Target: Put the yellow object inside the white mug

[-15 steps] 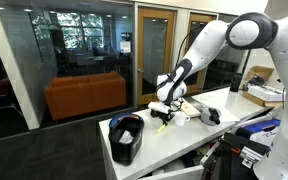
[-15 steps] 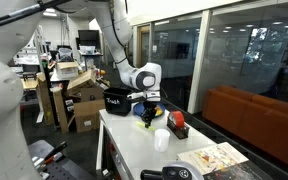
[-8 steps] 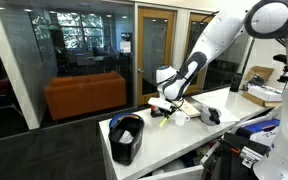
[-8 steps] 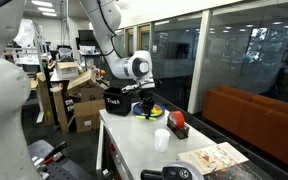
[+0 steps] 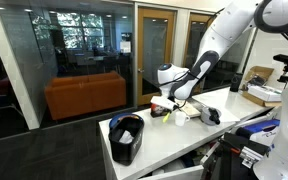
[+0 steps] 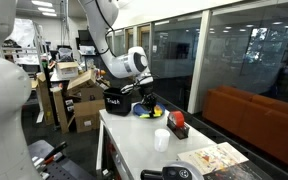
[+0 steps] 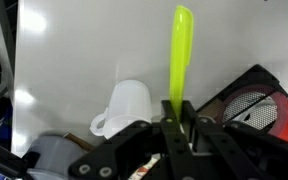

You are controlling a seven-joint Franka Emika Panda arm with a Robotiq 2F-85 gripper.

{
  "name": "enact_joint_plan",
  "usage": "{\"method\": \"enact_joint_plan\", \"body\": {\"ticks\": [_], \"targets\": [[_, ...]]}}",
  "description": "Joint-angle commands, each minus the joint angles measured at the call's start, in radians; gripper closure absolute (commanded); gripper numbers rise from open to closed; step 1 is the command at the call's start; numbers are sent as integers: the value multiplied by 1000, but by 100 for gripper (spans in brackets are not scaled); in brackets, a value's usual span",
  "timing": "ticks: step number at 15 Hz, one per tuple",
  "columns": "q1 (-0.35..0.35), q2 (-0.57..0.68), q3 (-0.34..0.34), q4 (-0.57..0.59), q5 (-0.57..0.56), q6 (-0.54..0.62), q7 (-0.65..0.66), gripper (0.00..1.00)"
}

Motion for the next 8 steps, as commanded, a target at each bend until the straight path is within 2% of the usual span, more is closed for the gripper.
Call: {"method": "enact_joint_plan", "body": {"ticks": [1, 8], "targets": [[-9, -35, 4, -24, -101, -15, 87, 97], [-42, -75, 21, -28, -266, -59, 202, 97]]}}
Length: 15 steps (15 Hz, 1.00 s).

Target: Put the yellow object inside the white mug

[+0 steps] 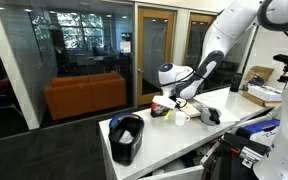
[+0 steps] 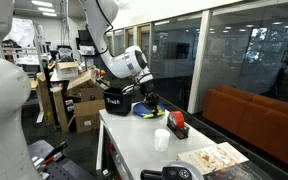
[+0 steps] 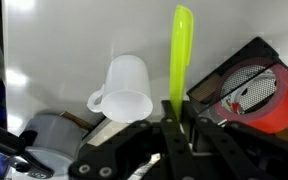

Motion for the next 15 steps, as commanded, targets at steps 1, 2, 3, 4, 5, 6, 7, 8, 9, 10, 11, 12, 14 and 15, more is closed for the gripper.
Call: {"method": "enact_joint_plan", "body": {"ticks": [1, 2, 3, 4, 5, 6, 7, 8, 9, 10, 11, 12, 14, 15], "targets": [[-35, -57, 27, -19, -92, -51, 72, 97], [-41, -66, 31, -20, -117, -63, 89, 97], [-48, -75, 38, -22, -139, -78, 105, 97], [-54, -85, 46, -26, -165, -98, 128, 97], [-61, -93, 55, -30, -187, -112, 145, 97], [-68, -101, 65, -34, -209, -130, 163, 97], [-76, -106, 75, -39, -229, -148, 178, 97], [-84, -110, 86, -43, -247, -165, 194, 97], [-94, -114, 96, -47, -261, -180, 202, 97], [-103, -117, 105, -52, -276, -193, 214, 97], [-112, -118, 113, -55, -290, -208, 224, 97], [-121, -118, 120, -57, -301, -219, 228, 97], [-139, -111, 130, -58, -324, -241, 233, 97], [-147, -108, 133, -58, -333, -247, 235, 97]]}}
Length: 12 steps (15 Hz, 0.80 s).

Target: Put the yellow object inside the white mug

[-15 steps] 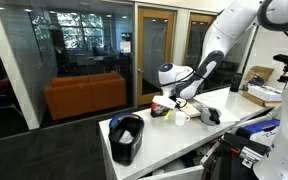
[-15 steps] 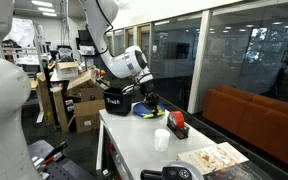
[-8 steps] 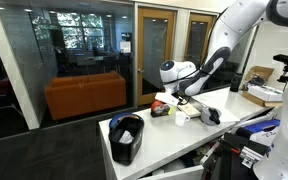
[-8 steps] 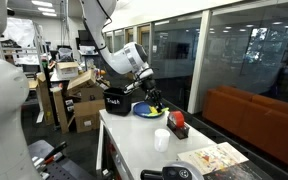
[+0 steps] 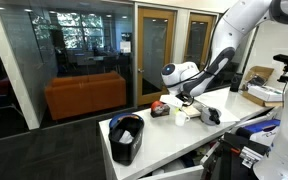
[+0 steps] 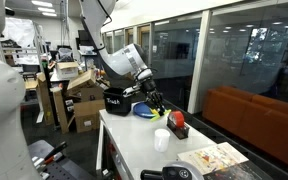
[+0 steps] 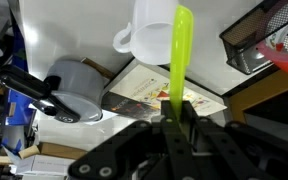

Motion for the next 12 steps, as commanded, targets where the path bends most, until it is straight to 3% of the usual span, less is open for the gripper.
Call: {"method": "enact_joint_plan", "body": {"ticks": [1, 12], "targets": [[-49, -13, 43, -11, -58, -45, 44, 97], [-65, 43, 96, 0, -127, -107, 64, 97]]}}
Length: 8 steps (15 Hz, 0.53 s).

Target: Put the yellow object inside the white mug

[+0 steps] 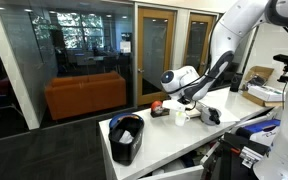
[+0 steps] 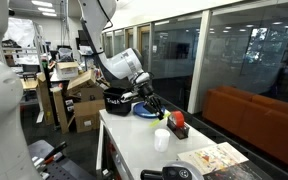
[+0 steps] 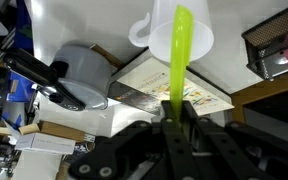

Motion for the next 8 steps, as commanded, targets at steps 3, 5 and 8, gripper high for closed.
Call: {"method": "enact_joint_plan", "body": {"ticks": [3, 5, 8], "targets": [[-35, 6, 25, 15, -33, -43, 30, 97], [-42, 5, 25, 20, -35, -48, 30, 97], [-48, 13, 25, 31, -50, -54, 32, 97]]}}
